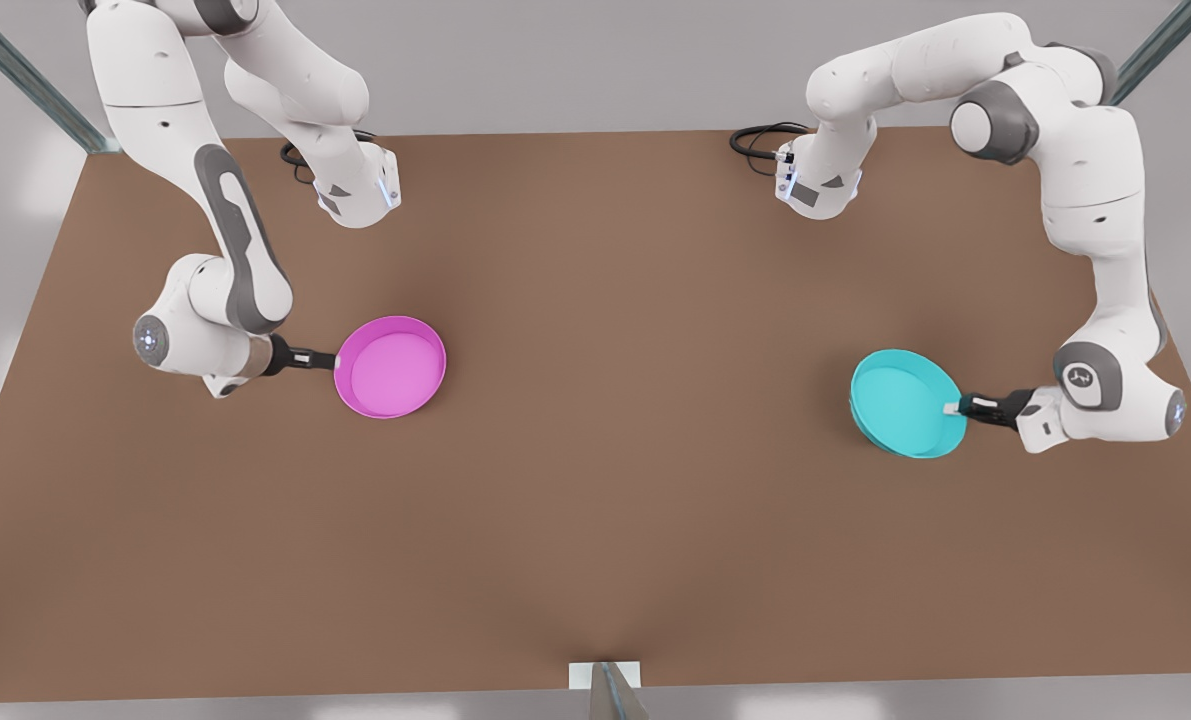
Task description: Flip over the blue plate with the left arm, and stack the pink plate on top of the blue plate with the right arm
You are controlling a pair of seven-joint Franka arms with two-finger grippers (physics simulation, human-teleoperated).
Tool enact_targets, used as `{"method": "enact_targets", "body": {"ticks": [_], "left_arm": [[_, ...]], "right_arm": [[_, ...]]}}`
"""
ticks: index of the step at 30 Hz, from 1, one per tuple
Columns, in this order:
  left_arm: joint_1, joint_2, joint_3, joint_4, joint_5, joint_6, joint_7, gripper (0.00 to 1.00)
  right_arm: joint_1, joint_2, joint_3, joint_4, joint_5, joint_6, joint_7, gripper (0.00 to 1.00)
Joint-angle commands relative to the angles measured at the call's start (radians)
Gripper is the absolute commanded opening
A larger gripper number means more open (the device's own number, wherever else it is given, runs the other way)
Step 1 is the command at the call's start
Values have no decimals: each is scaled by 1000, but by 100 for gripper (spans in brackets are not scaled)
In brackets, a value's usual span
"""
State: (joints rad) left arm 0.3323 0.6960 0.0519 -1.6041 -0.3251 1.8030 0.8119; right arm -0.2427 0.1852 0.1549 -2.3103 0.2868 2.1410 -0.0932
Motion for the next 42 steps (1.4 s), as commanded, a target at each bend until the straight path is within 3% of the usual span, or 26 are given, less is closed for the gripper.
{"method": "enact_targets", "body": {"ticks": [1,14,18,27,33,42], "left_arm": [[-3,-3,0,3,-19,-4,1,21],[-294,-81,9,121,409,-57,-117,21],[-424,-81,13,156,571,-143,-243,21],[-774,-78,14,268,848,-539,-737,21],[-1004,-24,14,268,1060,-654,-898,21],[-1201,103,9,266,1387,-786,-1016,21]], "right_arm": [[2,5,0,0,0,2,-2,100],[37,68,3,-9,0,135,-264,100],[34,85,3,-20,6,148,-244,100],[29,134,3,-20,63,151,-260,100],[25,149,5,-15,117,158,-299,100],[8,169,5,-9,164,158,-416,100]]}}
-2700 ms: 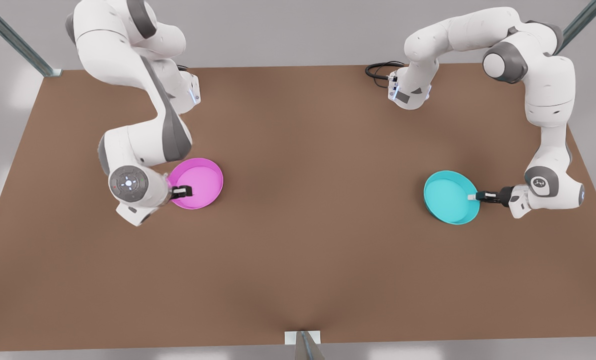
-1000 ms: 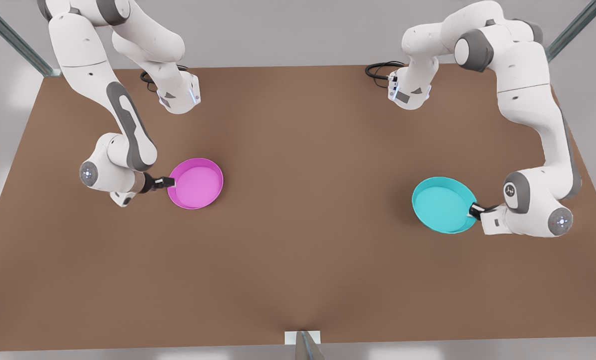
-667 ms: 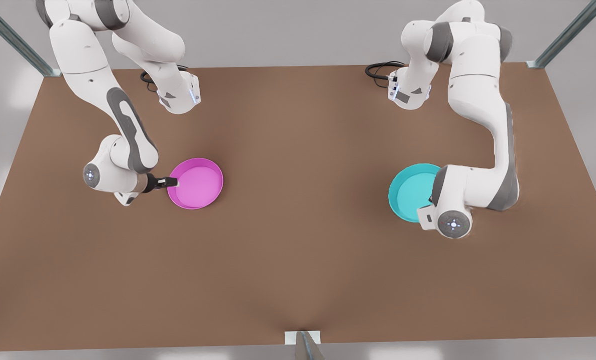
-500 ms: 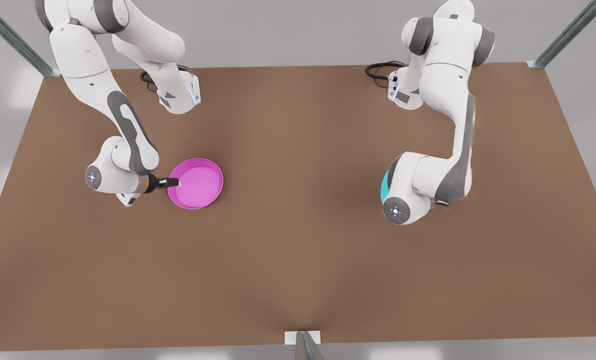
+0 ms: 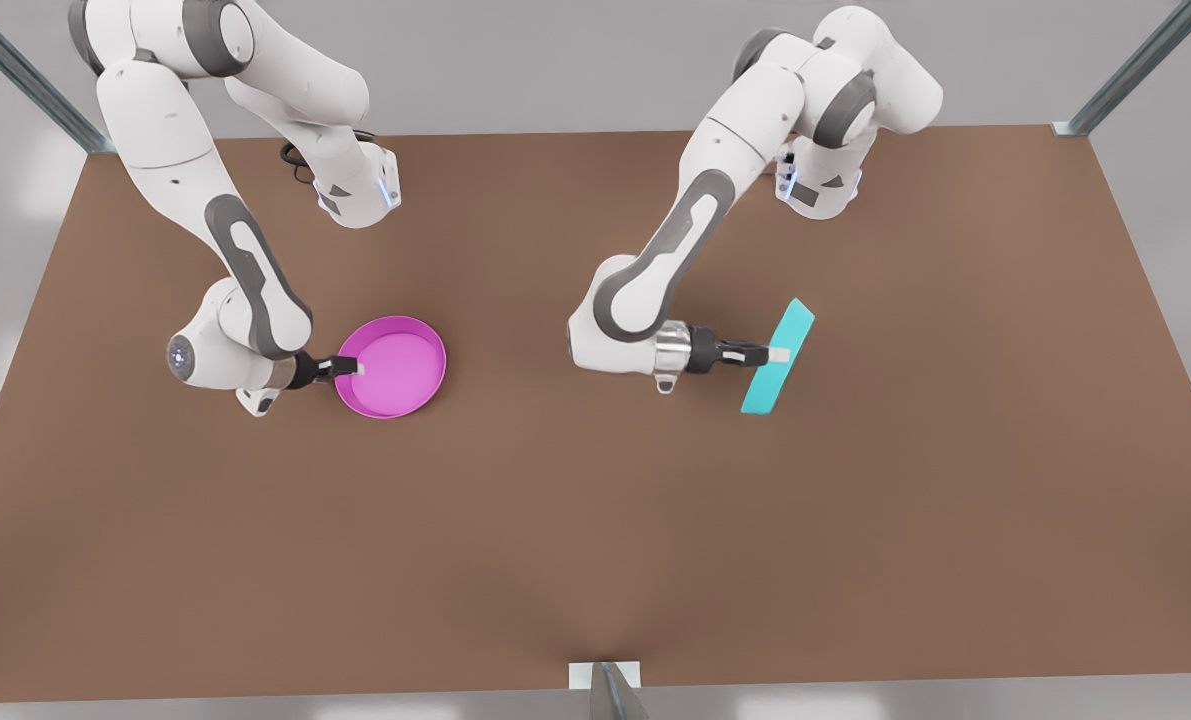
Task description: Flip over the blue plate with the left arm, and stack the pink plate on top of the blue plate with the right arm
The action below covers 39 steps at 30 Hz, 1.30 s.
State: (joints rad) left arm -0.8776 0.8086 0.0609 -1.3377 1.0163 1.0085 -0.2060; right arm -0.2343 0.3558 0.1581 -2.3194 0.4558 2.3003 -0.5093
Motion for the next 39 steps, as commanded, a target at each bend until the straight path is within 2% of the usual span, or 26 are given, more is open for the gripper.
{"method": "enact_targets", "body": {"ticks": [1,5,7,8,9,21,27,29,34,35,36,37,38,39], "left_arm": [[-4,3,0,0,59,-4,-3,21],[-64,73,1,-1,113,-54,-85,21],[-90,106,2,-3,153,-87,-107,21],[-100,121,2,-3,154,-99,-136,21],[-103,133,1,-3,157,-110,-156,21],[-189,262,-4,0,180,-157,-322,21],[-213,296,-4,22,177,-169,-322,21],[-218,313,-4,41,173,-169,-322,21],[-218,328,-6,43,169,-169,-322,21],[-218,330,-6,43,169,-169,-322,21],[-216,331,-12,43,169,-169,-322,32],[-215,340,-12,74,145,-168,-322,80],[-215,348,-12,80,139,-169,-322,84],[-216,350,-12,80,136,-169,-323,100]], "right_arm": [[1,0,0,0,3,1,0,100],[12,8,1,3,9,5,0,100],[12,11,0,6,9,5,0,90],[12,14,0,8,9,5,-3,71],[13,14,1,8,9,5,-3,65],[12,15,0,9,9,4,-11,65],[15,15,0,9,9,5,-12,54],[13,20,0,11,9,5,-12,54],[15,20,0,11,9,5,-20,37],[15,20,0,11,9,5,-20,37],[15,22,0,11,9,5,-21,37],[15,22,0,12,9,5,-20,37],[15,22,0,11,9,5,-20,37],[15,22,0,11,9,5,-21,38]]}}
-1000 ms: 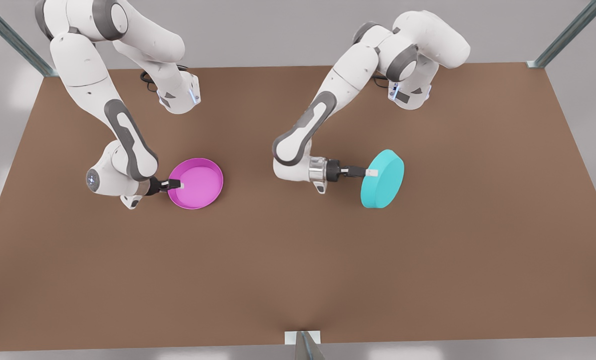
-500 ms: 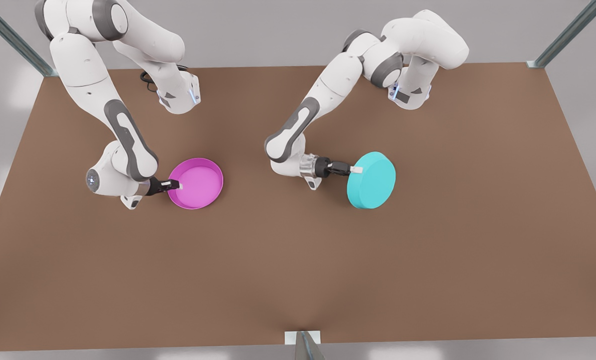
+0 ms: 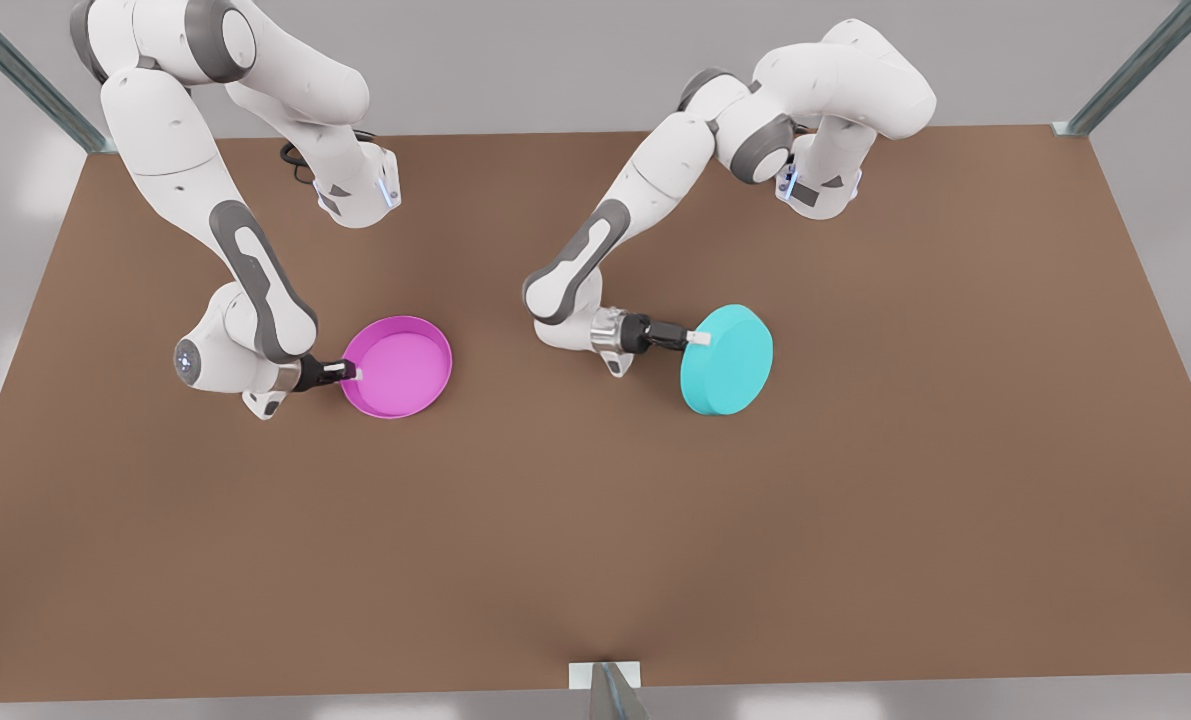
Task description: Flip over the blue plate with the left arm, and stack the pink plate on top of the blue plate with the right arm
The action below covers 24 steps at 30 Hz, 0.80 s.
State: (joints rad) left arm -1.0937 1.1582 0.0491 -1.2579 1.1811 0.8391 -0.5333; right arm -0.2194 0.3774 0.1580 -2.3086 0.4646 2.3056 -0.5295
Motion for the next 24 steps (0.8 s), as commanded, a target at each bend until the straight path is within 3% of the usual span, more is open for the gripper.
{"method": "enact_targets", "body": {"ticks": [1,9,16,24], "left_arm": [[0,1,0,0,-32,0,-2,100],[-25,14,-29,48,-63,-35,-16,100],[-37,15,-80,87,-72,-55,-17,100],[-95,66,-81,152,-89,-66,-16,100]], "right_arm": [[0,0,0,0,0,0,0,38],[0,14,0,0,0,14,-1,41],[0,14,2,2,0,14,-18,26],[0,14,2,2,0,14,-18,21]]}}
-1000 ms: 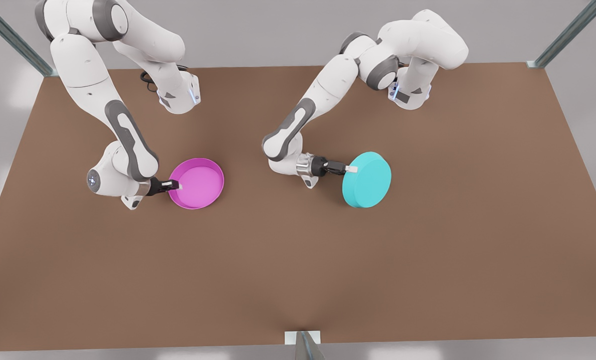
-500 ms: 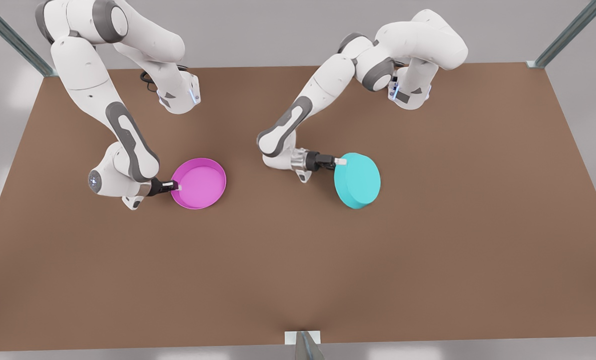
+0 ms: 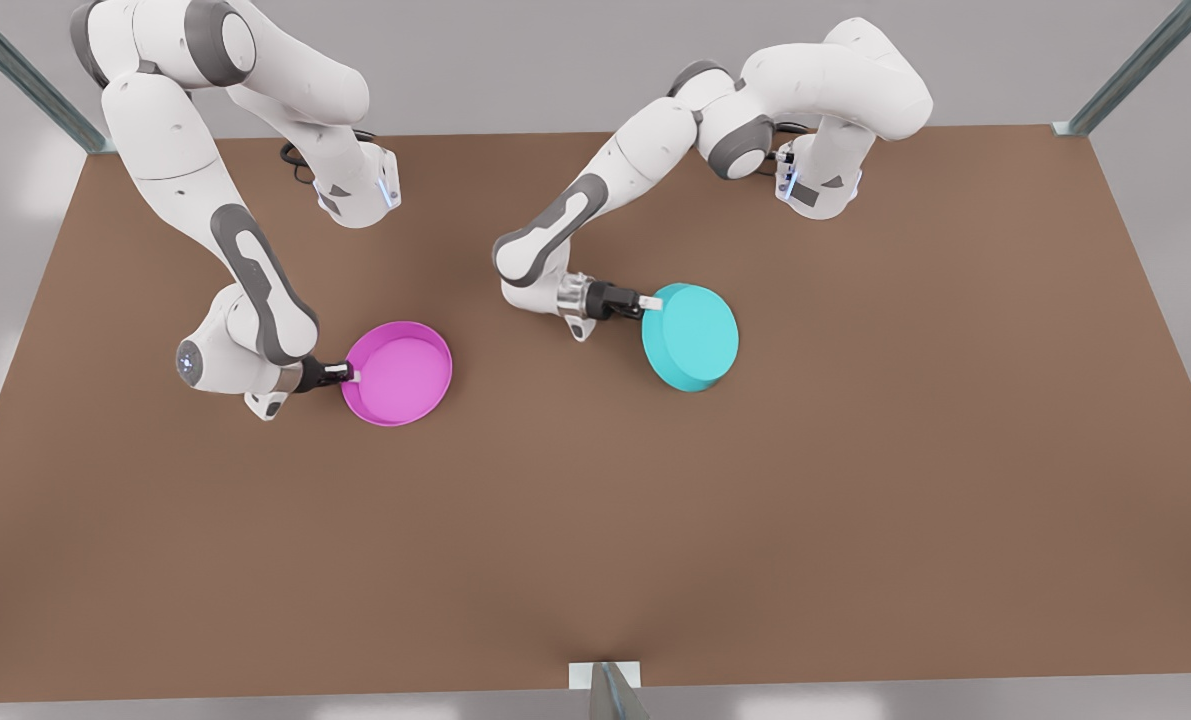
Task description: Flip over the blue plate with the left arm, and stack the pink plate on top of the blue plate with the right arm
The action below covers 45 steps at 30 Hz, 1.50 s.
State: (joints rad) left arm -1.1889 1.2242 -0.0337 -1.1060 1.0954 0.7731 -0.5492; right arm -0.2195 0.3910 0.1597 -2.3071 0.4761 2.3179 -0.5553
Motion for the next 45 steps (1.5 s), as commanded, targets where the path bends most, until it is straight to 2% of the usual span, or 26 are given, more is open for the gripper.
{"method": "enact_targets", "body": {"ticks": [1,6,11,18,25,27,28,29,30,32,33,34,37,38,39,41,42,45], "left_arm": [[0,0,-2,6,-5,2,0,100],[5,23,-57,81,-25,18,-15,100],[6,20,-64,135,-198,107,-233,100],[6,20,-91,213,-281,130,-311,100],[6,-22,-94,267,-531,287,-609,100],[6,-78,-94,347,-666,299,-655,100],[41,-199,-94,364,-790,301,-655,100],[147,-368,-94,367,-959,305,-658,100],[296,-477,-94,367,-1075,305,-660,100],[749,-572,-94,367,-1174,354,-504,100],[934,-572,-86,365,-1169,353,-151,100],[1043,-571,-74,364,-1161,364,80,100],[1092,-571,31,361,-1129,394,394,100],[1092,-571,35,361,-1089,388,423,100],[1094,-650,34,304,-1057,391,425,100],[1103,-874,32,-27,-1054,537,425,100],[1109,-896,32,-75,-1056,565,423,100],[1115,-899,31,-78,-1057,565,425,100]], "right_arm": [[0,0,-2,0,-11,2,8,21],[-1,0,0,3,-11,-2,9,21],[0,-1,0,6,-11,-5,0,21],[0,-4,11,23,-11,-26,3,21],[-9,-12,55,77,-11,-89,0,21],[-8,-12,57,81,-11,-100,0,21],[-8,-12,57,84,-11,-103,0,21],[-4,-12,57,86,-11,-103,0,21],[-3,-12,57,86,-11,-103,0,21],[-3,-12,78,101,-11,-117,0,21],[-11,-14,112,101,-10,-118,5,21],[-15,-15,150,101,-10,-121,9,21],[5,-50,257,124,-10,-121,100,21],[8,-50,282,136,-10,-112,135,21],[8,-50,322,138,-10,-84,175,21],[35,-49,350,152,-10,-52,225,21],[61,-49,350,158,-10,-35,245,21],[155,-44,350,189,29,-12,310,21]]}}
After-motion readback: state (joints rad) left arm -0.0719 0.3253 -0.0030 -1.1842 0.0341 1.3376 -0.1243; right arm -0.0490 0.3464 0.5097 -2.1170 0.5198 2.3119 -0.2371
